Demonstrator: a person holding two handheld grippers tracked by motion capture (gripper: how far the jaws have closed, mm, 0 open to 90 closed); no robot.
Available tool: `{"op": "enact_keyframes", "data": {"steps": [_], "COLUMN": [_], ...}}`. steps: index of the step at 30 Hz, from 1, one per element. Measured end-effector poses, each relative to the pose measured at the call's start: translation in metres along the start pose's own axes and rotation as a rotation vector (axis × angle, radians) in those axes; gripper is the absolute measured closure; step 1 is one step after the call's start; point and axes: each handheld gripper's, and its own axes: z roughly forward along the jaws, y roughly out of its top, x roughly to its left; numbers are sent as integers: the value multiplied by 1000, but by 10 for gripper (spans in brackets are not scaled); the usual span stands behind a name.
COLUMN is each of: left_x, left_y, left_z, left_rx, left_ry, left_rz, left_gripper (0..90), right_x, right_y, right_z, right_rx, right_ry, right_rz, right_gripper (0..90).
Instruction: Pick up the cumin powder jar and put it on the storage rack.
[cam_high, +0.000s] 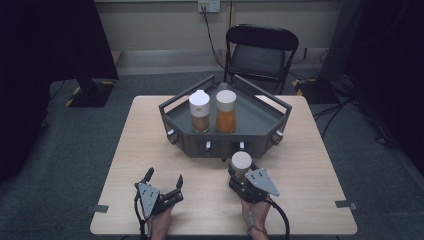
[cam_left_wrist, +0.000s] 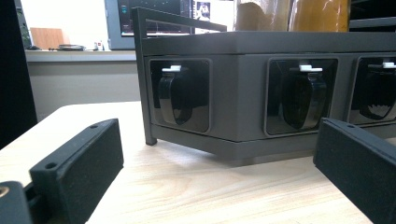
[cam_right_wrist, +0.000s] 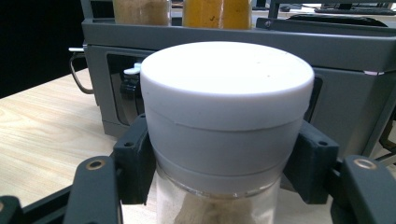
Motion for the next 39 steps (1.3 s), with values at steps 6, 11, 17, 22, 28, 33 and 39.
{"op": "enact_keyframes", "data": {"steps": [6, 11, 17, 22, 28, 33, 39], "left_x": [0, 0, 0, 0, 0, 0, 0], "left_y": [0, 0, 0, 0, 0, 0, 0], "left_z": [0, 0, 0, 0, 0, 0, 0], "left_rx": [0, 0, 0, 0, 0, 0, 0], "left_ry": [0, 0, 0, 0, 0, 0, 0], "left_rz": [0, 0, 0, 0, 0, 0, 0], "left_gripper": [11, 11, 11, 11, 12, 11, 11], "right_x": [0, -1, -4, -5, -6, -6, -11], "right_y": [5, 7, 10, 16, 20, 24, 27], "right_z": [-2, -4, -7, -8, -10, -12, -14], "right_rx": [4, 6, 6, 14, 11, 8, -1], "right_ry": [-1, 3, 19, 13, 13, 14, 31], "right_rz": [-4, 1, -6, 5, 5, -1, -5], "right_gripper": [348, 348, 348, 348, 348, 348, 348]}}
